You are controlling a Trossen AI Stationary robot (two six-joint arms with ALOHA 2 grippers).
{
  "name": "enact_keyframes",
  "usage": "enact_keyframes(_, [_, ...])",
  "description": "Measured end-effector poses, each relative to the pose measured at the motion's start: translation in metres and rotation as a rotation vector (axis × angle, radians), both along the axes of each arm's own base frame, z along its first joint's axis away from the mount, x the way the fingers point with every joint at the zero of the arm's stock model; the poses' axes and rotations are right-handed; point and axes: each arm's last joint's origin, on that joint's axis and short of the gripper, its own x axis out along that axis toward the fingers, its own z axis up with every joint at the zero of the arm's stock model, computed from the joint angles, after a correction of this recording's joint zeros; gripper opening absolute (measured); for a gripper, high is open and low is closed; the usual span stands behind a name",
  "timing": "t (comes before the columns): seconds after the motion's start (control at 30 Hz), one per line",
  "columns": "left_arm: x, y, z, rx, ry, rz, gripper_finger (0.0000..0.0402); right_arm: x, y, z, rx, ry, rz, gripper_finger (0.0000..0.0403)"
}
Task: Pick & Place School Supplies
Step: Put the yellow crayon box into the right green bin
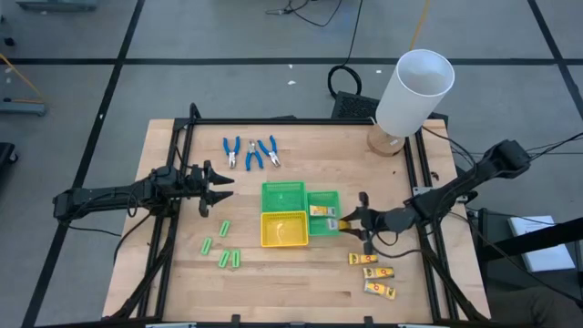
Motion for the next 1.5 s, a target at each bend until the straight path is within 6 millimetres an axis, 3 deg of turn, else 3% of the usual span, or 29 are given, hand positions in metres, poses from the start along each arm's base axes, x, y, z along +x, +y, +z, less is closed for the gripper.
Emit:
enact_keyframes(0.6, [0.000,0.000,0.000,0.000,0.000,0.000,0.0214,0.026,-0.024,-0.003,0.139,-0.006,0.054,0.0116])
enact_keyframes(0.87, [0.000,0.000,0.000,0.000,0.001,0.000,0.0214,0.049,-0.018,0.000,0.069,0.104,0.088,0.0116])
enact_keyframes(1.1, [0.000,0.000,0.000,0.000,0.000,0.000,0.0214,0.070,-0.025,0.005,0.047,0.193,0.038,0.0116])
enact_keyframes(1.5, [0.000,0.000,0.000,0.000,0.001,0.000,0.0214,0.071,-0.029,-0.015,0.019,0.334,0.015,0.0116])
